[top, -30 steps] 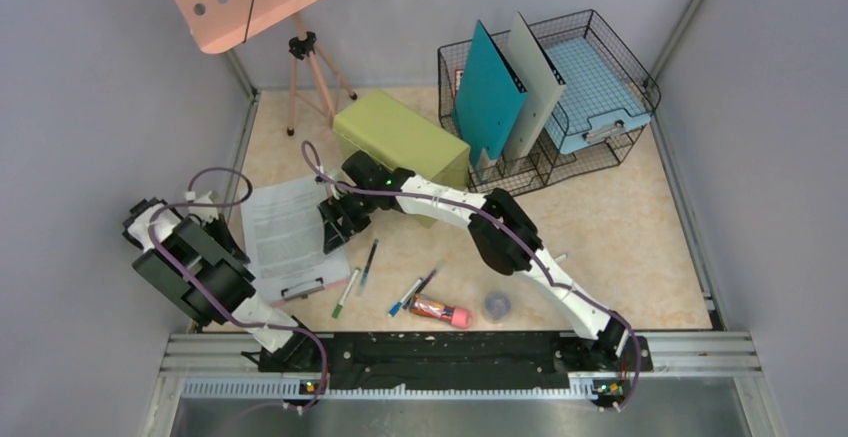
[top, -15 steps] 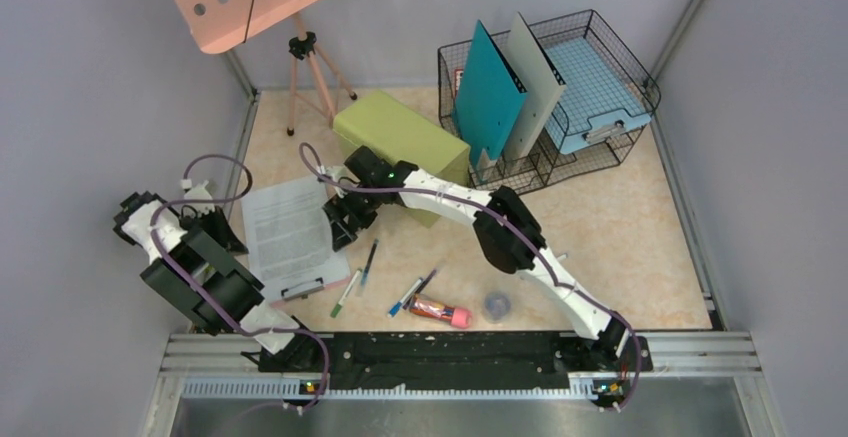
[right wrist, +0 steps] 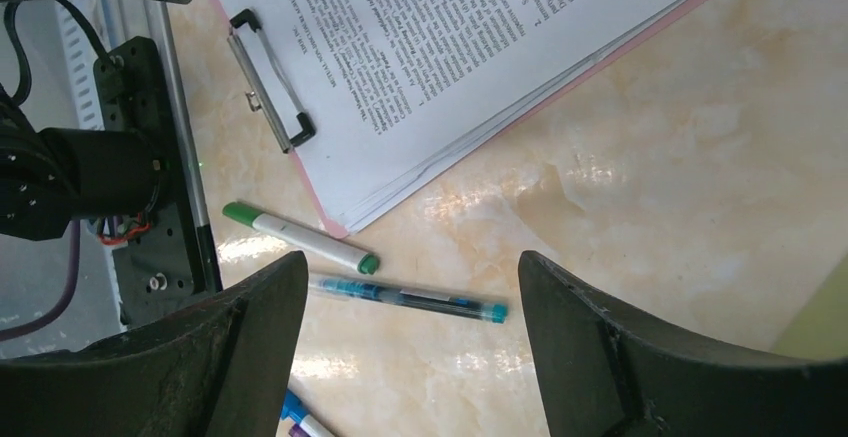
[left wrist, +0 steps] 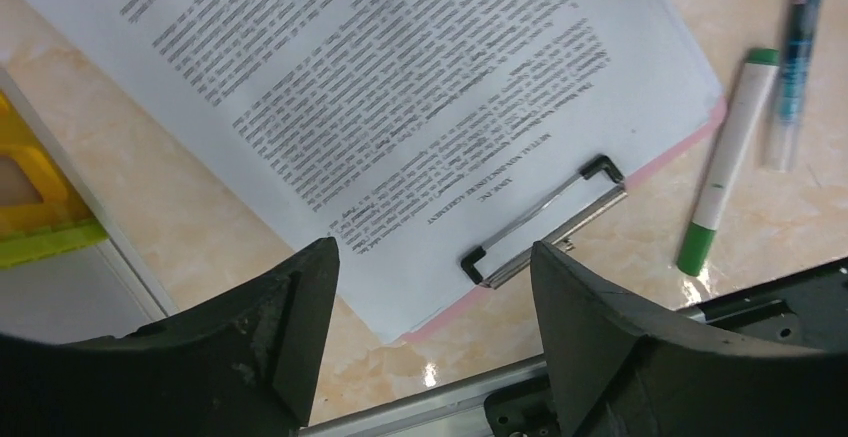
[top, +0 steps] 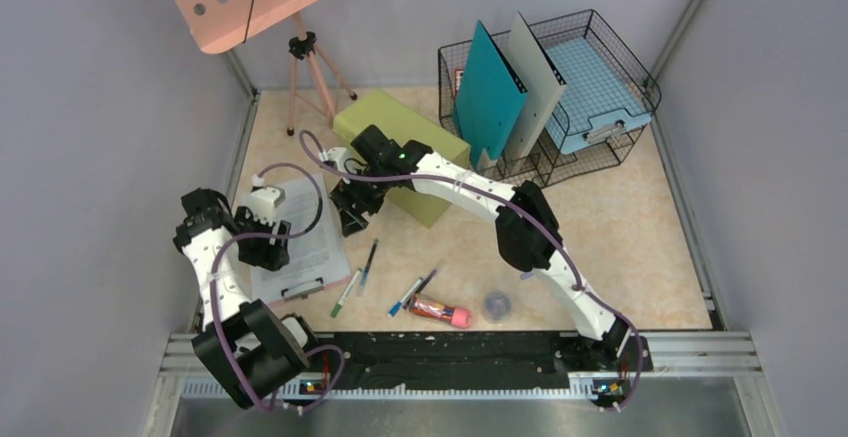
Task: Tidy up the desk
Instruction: Pick up the folder from the corner of the board.
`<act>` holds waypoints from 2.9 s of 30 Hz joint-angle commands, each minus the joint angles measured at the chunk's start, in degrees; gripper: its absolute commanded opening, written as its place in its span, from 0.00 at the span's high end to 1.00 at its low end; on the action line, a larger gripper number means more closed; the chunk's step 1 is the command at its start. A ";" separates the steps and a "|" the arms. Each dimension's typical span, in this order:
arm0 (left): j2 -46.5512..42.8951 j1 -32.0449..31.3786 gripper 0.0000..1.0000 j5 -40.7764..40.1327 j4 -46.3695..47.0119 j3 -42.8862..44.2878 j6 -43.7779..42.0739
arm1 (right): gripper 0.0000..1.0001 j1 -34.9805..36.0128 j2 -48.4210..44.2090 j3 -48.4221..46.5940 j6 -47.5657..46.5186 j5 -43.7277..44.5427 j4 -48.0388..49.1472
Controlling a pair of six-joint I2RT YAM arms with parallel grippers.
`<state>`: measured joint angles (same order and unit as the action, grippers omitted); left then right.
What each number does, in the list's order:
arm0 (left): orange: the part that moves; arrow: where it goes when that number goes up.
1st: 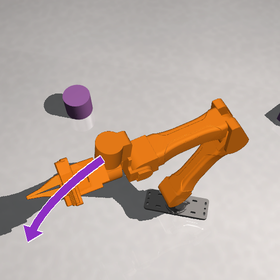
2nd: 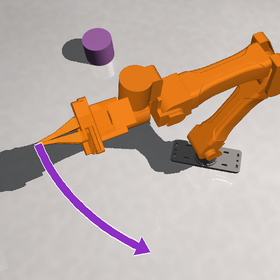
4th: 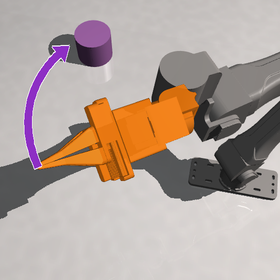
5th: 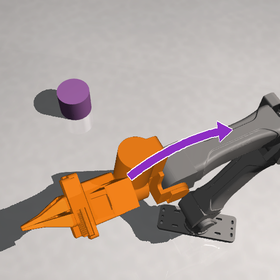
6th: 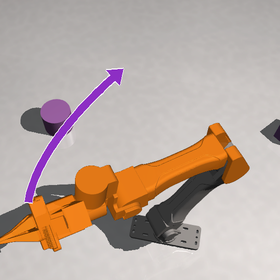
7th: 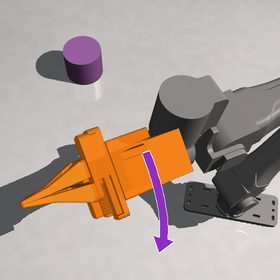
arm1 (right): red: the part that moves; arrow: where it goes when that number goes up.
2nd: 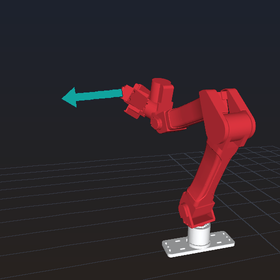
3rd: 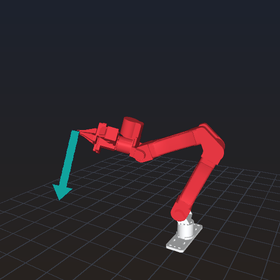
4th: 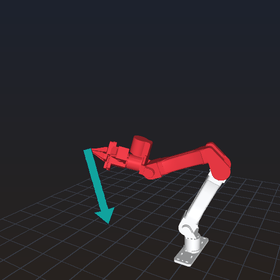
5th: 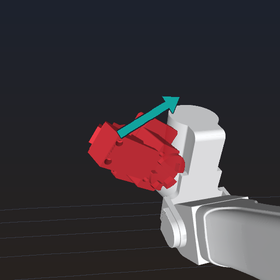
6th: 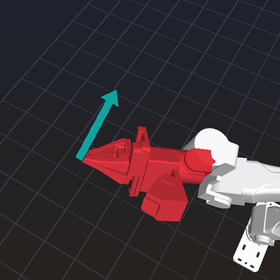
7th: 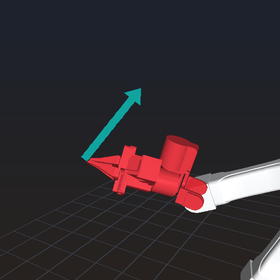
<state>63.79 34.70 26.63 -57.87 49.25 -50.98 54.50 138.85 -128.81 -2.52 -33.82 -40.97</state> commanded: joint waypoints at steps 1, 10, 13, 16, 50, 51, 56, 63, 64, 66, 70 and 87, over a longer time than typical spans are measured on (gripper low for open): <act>0.27 -0.21 0.23 -7.33 9.60 -0.68 6.94 | 0.23 0.17 -3.56 -0.83 -0.23 4.09 -0.11; 10.45 1.95 0.07 -9.46 14.66 0.47 22.49 | 0.10 1.17 3.71 -3.31 8.04 8.03 4.67; 13.21 2.35 0.06 -11.73 18.34 0.43 24.72 | 0.09 1.69 6.04 -4.93 9.52 9.31 6.04; 16.41 2.62 0.06 -12.16 19.89 1.82 26.93 | 0.09 1.70 8.22 -6.54 11.10 9.63 7.80; 40.14 5.91 0.61 6.23 8.49 15.48 22.09 | 0.21 1.09 20.07 -6.82 29.40 -6.57 21.65; 40.21 6.13 0.64 6.01 8.81 15.64 22.28 | 0.21 0.93 20.06 -6.68 29.04 -6.48 21.37; 40.44 6.56 0.94 4.66 9.83 16.46 23.09 | 0.21 -0.33 18.58 -6.47 26.07 -4.28 18.71; 41.15 6.55 1.00 5.49 9.60 17.74 23.32 | 0.18 -2.03 13.06 -4.80 18.64 2.39 12.99; 41.03 6.57 1.00 5.67 9.34 17.90 23.19 | 0.17 -2.26 11.97 -3.96 17.66 3.57 12.35; 40.52 6.66 1.00 6.23 8.29 18.46 22.68 | 0.16 -2.63 9.89 -2.56 15.43 5.94 10.99; 38.55 6.88 1.00 7.00 6.37 19.41 21.72 | 0.14 -3.02 6.31 -0.81 11.36 10.32 8.83; 32.64 7.08 1.00 6.99 1.04 22.95 20.88 | 0.11 -3.05 1.37 -2.17 4.67 1.51 4.54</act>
<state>98.67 41.45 33.43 -54.98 70.59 -28.71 54.65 146.06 -130.52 5.26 -28.38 -34.87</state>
